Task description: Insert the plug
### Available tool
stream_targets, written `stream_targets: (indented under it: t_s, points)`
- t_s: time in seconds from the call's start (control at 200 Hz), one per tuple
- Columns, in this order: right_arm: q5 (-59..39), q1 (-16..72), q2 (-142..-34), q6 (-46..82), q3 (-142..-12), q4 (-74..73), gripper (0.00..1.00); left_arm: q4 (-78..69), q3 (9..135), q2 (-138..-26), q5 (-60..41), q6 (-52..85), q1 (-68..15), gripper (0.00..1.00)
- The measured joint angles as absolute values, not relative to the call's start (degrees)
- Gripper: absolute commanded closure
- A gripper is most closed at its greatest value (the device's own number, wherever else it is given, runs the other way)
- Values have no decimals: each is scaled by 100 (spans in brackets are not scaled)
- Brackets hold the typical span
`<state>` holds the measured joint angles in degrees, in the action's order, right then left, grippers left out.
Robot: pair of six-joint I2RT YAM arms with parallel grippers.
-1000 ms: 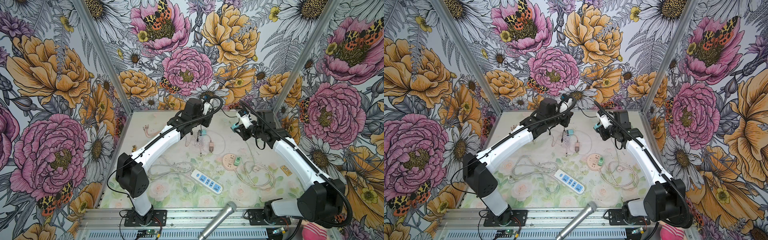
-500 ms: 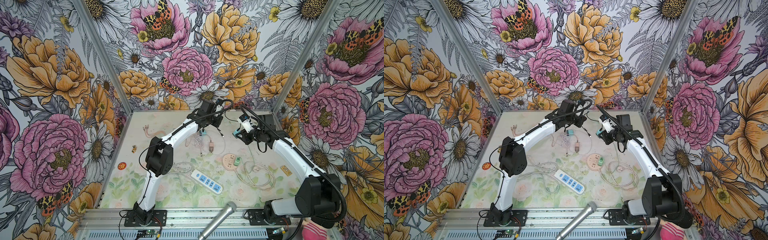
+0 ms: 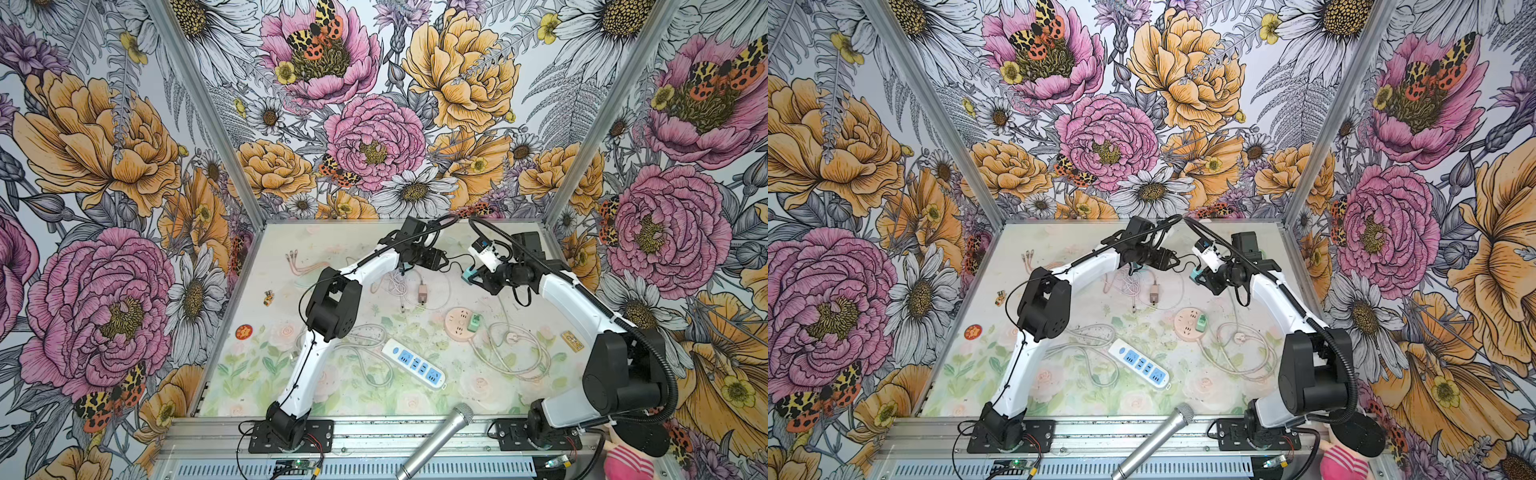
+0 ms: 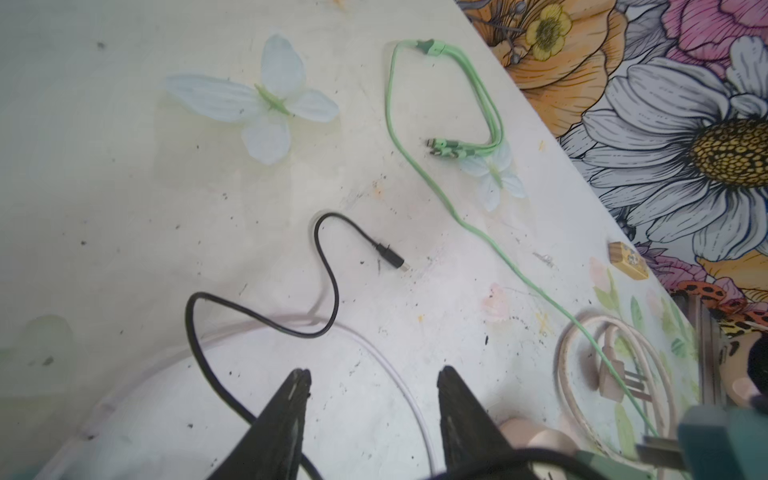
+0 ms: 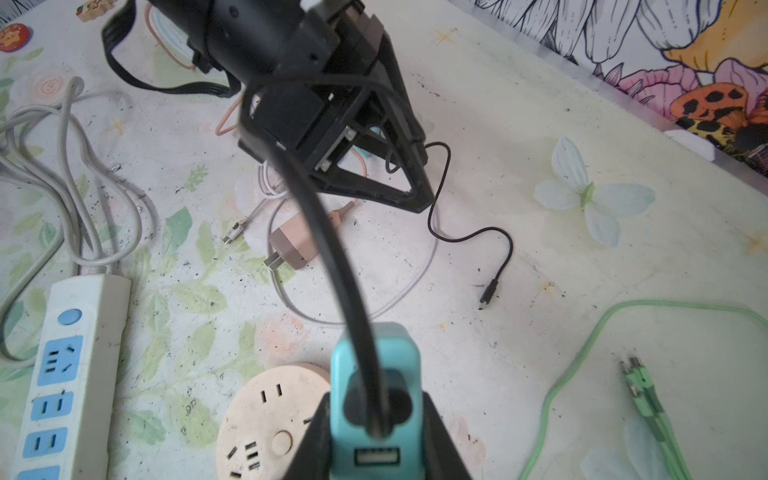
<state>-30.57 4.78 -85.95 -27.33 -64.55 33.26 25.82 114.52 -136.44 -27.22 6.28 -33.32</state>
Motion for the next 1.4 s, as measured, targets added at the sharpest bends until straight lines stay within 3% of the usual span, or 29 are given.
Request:
stream_targets:
  t_s: [0.295,0.51,0.866,1.011,1.401]
  points:
    - [-3321,370,-8670,-3140,-6390,3538,100,2580,9439,-12453,-2853,718,-3098,33]
    - [-3479,368,-8768,-3317,-6390,3642,100,1643,8235,-11308,-3356,1070,-2893,32]
    - [-3398,384,-8877,-3684,-6318,3662,100,886,7395,-11039,-3566,1387,-2613,31]
    - [-3367,384,-8836,-3739,-6248,3664,100,832,7343,-10873,-3564,1398,-2711,37]
    - [-3452,370,-8779,-3691,-6230,3664,100,1697,6661,-9358,-2840,856,-3876,37]
